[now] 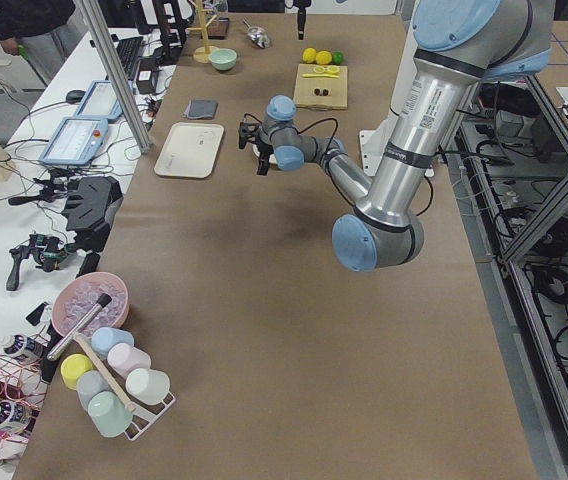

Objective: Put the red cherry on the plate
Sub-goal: 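Release the plate with the left gripper while the right gripper reaches the cherries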

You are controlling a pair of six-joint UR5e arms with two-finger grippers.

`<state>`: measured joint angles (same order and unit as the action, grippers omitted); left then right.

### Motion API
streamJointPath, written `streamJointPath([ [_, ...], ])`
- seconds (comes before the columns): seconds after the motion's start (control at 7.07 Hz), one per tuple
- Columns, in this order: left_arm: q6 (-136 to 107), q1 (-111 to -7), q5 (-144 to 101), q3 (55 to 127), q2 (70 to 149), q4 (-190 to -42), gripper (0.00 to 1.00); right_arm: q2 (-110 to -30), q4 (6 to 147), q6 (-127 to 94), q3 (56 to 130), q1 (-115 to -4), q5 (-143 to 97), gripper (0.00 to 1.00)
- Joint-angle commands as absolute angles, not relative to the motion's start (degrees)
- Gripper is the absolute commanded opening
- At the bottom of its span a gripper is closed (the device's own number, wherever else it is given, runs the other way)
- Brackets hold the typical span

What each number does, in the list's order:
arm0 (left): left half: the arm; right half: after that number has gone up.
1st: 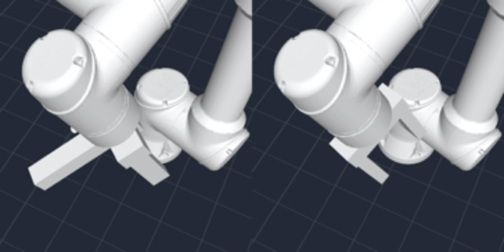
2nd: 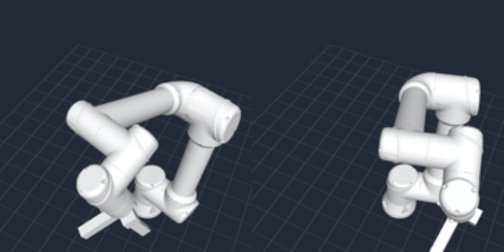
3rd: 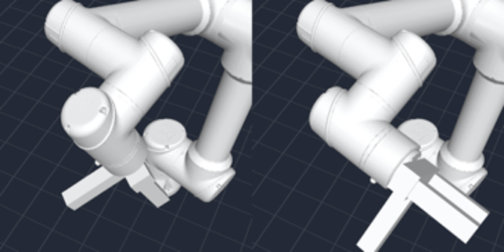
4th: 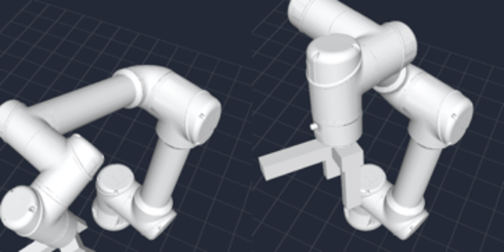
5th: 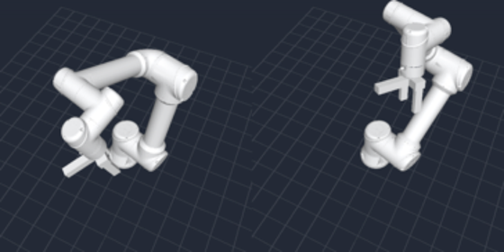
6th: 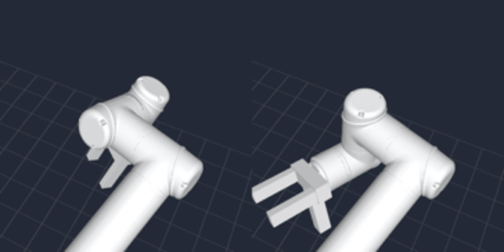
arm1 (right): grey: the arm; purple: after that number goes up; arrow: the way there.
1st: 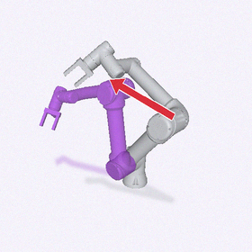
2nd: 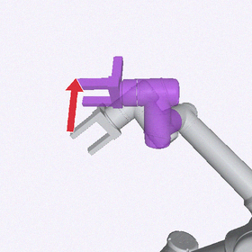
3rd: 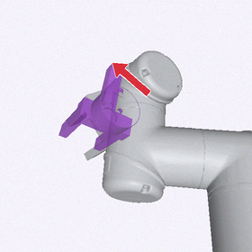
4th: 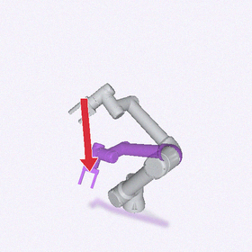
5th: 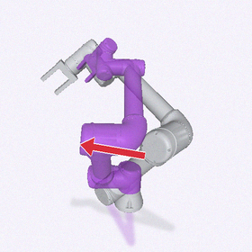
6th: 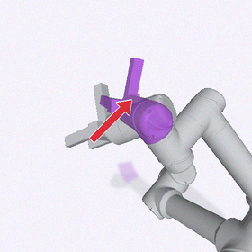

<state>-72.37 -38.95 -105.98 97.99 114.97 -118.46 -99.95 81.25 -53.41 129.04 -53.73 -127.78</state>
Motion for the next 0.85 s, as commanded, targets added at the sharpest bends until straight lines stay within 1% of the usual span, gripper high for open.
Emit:
streamJointPath([
  [0.0,-69.8,-43.8,-106.1,98.0,113.9,-115.3,0.98,-101.7,72.9,-68.5,128.0,-40.1,-116.8,1.00],
  [0.14,-64.0,-44.6,-106.1,98.2,112.7,-115.7,0.98,-101.5,72.1,-72.7,126.2,-34.5,-112.4,1.00],
  [0.42,-61.2,-46.9,-106.1,98.2,110.9,-115.7,0.98,-101.2,61.0,-80.9,120.3,-25.5,-104.6,1.00],
  [0.71,-61.2,-47.2,-106.0,98.1,110.7,-115.7,0.98,-100.7,60.7,-80.9,119.4,-24.3,-102.8,0.99],
])
